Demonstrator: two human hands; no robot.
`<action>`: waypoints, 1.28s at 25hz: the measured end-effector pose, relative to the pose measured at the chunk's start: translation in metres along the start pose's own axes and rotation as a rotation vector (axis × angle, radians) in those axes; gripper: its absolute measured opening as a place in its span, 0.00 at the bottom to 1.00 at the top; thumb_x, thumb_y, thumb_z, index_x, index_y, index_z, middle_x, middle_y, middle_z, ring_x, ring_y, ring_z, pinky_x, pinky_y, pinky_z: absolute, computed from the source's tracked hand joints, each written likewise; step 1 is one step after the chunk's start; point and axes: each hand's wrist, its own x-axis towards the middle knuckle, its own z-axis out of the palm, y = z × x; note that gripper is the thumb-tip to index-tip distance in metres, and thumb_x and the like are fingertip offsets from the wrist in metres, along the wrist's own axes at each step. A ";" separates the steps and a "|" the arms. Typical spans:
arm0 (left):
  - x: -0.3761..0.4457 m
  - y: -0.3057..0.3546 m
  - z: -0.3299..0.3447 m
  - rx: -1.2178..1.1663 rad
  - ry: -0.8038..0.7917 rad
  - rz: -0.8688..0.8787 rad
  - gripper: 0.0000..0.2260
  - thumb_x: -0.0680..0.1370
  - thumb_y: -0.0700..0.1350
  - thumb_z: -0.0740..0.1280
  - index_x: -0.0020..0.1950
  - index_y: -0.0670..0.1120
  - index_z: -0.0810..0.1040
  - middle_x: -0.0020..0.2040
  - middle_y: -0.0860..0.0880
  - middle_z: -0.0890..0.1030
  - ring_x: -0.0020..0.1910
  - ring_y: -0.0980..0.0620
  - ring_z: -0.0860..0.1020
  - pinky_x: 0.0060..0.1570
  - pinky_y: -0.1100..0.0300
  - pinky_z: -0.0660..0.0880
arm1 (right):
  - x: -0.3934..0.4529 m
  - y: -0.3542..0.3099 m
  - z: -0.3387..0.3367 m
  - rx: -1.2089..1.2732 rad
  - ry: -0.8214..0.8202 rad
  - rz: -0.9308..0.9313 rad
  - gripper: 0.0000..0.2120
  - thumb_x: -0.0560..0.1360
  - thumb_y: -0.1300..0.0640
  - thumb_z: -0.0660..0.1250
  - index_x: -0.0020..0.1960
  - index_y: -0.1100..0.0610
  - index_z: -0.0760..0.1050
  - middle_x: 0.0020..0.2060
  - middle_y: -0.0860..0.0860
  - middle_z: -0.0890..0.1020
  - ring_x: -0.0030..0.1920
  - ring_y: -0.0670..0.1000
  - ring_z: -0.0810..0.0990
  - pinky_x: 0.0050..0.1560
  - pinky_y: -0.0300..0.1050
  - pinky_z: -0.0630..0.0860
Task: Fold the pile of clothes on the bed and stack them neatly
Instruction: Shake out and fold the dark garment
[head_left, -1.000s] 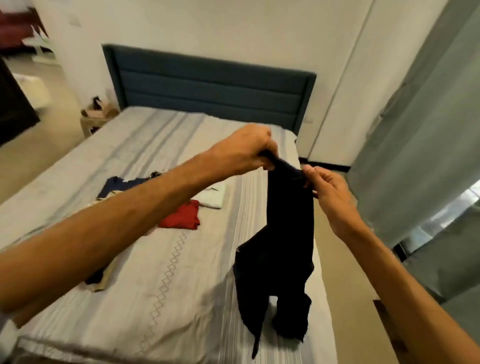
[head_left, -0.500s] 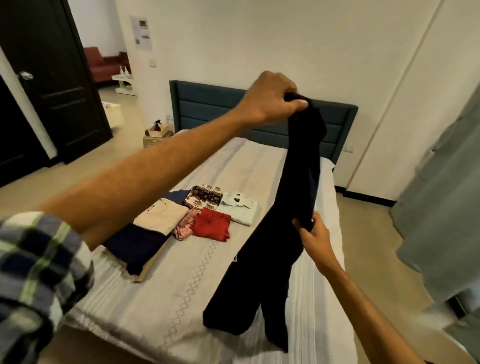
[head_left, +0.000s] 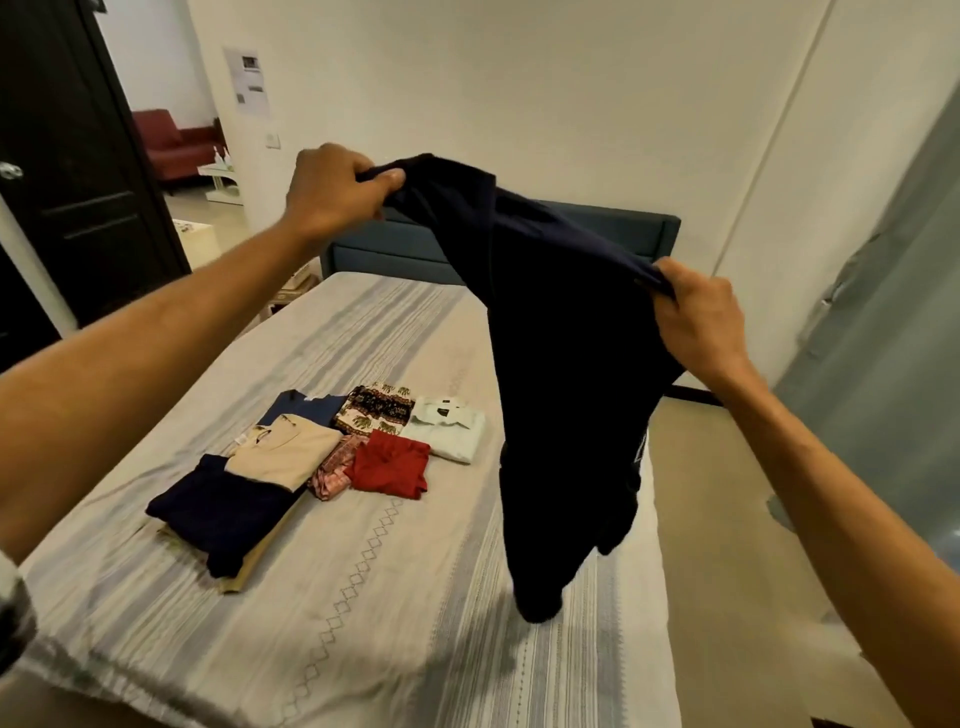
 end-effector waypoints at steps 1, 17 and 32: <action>-0.001 -0.001 0.003 -0.056 0.002 -0.026 0.20 0.79 0.62 0.69 0.51 0.45 0.87 0.41 0.47 0.87 0.41 0.50 0.86 0.48 0.44 0.85 | 0.012 0.007 -0.007 0.161 -0.134 0.018 0.09 0.84 0.52 0.64 0.57 0.56 0.80 0.44 0.60 0.83 0.44 0.65 0.81 0.43 0.53 0.76; -0.014 -0.011 0.032 -0.559 -0.065 -0.451 0.14 0.86 0.52 0.61 0.57 0.42 0.77 0.53 0.44 0.83 0.48 0.45 0.85 0.35 0.56 0.83 | -0.044 0.093 0.000 0.788 -0.364 0.613 0.12 0.83 0.44 0.65 0.56 0.50 0.82 0.53 0.53 0.87 0.55 0.56 0.85 0.54 0.49 0.81; -0.185 0.026 0.226 -0.606 -0.835 0.001 0.24 0.78 0.65 0.70 0.59 0.45 0.82 0.51 0.44 0.85 0.51 0.45 0.84 0.50 0.44 0.77 | -0.005 -0.031 -0.034 0.149 -0.417 -0.279 0.08 0.81 0.52 0.69 0.52 0.54 0.86 0.41 0.48 0.85 0.42 0.47 0.83 0.47 0.46 0.82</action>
